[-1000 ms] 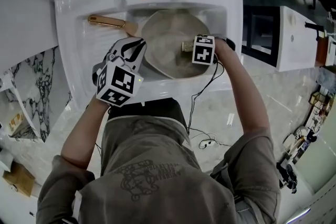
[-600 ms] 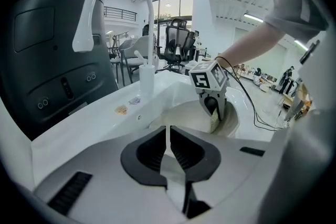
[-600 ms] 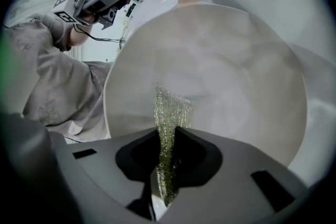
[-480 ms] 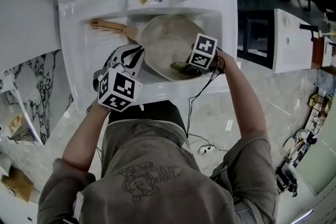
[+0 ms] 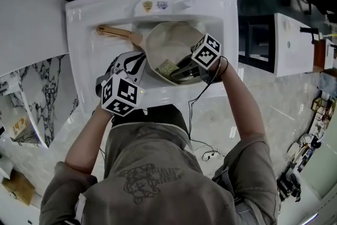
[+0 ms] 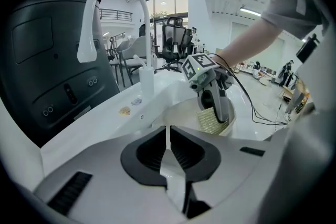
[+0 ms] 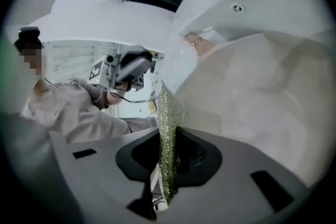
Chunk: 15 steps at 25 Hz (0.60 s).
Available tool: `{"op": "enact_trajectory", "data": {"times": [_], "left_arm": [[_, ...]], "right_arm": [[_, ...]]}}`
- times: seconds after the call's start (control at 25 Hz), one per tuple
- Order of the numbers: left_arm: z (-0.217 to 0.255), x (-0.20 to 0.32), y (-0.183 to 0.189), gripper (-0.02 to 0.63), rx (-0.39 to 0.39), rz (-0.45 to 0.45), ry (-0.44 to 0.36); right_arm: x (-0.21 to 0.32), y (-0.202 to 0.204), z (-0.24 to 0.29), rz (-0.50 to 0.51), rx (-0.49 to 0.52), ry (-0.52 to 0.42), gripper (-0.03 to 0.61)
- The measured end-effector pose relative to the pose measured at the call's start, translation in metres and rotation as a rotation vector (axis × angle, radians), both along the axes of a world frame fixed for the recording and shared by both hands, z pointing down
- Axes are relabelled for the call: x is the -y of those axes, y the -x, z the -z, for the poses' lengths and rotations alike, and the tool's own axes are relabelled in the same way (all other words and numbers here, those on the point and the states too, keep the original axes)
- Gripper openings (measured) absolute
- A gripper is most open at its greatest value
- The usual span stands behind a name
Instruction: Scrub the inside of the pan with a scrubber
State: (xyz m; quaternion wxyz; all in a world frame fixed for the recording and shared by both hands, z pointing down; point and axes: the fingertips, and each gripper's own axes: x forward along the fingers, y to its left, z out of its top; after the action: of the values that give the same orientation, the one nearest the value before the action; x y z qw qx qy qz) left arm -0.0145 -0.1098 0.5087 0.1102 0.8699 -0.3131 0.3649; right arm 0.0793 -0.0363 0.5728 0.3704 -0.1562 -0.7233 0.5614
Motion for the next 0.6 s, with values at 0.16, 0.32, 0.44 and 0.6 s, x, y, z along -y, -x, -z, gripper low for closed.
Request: {"op": "enact_trajectory", "data": {"times": [0.16, 0.32, 0.44, 0.6], "left_arm": [[0.009, 0.002, 0.002, 0.036, -0.002, 0.003, -0.015], [0.026, 0.008, 0.001, 0.037, -0.027, 0.014, -0.036], [0.04, 0.014, -0.001, 0.037, -0.031, 0.008, -0.067], [0.063, 0.024, -0.003, 0.037, -0.051, 0.016, -0.109]], "right_arm": [[0.035, 0.021, 0.028, -0.236, 0.114, -0.084, 0.072], [0.07, 0.031, 0.059, -0.462, 0.169, -0.275, 0.072], [0.088, 0.032, 0.084, -0.587, 0.178, -0.447, 0.072], [0.101, 0.031, 0.119, -0.68, 0.174, -0.691, 0.072]]}}
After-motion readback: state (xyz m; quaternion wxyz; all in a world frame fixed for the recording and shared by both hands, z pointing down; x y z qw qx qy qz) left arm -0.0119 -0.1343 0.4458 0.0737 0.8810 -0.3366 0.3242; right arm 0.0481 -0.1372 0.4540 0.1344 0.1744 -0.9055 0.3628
